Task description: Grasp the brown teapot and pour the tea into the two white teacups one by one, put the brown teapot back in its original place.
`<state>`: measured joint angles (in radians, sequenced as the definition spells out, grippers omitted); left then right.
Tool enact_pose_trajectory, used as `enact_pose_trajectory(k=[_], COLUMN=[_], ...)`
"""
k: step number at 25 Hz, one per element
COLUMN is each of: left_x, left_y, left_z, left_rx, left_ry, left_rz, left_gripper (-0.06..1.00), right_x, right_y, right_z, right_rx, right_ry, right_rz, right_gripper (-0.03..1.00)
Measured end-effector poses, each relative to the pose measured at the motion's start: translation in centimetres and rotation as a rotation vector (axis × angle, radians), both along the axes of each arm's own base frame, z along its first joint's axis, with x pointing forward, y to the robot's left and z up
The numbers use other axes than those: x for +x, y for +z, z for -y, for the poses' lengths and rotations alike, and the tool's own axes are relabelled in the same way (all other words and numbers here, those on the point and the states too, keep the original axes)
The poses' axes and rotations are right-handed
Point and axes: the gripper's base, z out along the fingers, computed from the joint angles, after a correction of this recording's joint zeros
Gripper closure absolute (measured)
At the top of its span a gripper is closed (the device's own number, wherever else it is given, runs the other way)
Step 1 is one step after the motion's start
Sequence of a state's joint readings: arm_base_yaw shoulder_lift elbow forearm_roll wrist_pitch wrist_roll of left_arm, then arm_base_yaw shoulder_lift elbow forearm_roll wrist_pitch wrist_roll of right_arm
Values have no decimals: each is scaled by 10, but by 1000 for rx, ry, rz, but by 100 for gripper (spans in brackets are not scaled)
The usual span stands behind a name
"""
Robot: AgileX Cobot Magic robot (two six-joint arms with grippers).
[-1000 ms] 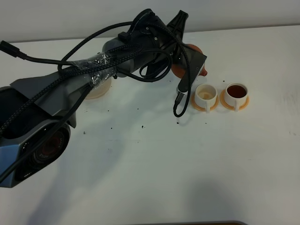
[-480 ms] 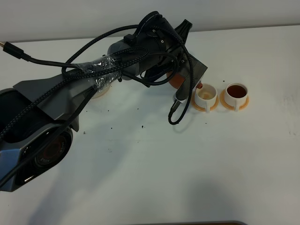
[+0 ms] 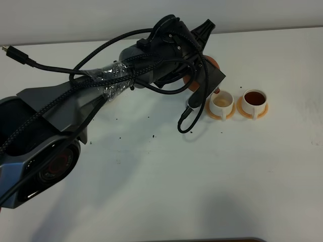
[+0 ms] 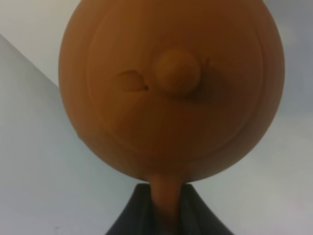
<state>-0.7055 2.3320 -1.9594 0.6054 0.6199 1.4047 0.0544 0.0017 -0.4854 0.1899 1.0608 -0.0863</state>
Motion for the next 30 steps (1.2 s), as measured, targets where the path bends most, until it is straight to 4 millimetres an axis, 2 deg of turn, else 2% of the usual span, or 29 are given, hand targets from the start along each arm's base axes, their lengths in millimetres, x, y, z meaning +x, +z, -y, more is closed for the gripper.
enact_pose_trajectory(k=[30], left_x=[4], left_y=[6], left_z=[10], left_rx=[64], left_ry=[-195], left_rz=[112], left_gripper=[84], right_x=[0], right_y=[0], right_z=[0], right_rx=[0], right_ry=[0], right_rz=[0], right_gripper=[73])
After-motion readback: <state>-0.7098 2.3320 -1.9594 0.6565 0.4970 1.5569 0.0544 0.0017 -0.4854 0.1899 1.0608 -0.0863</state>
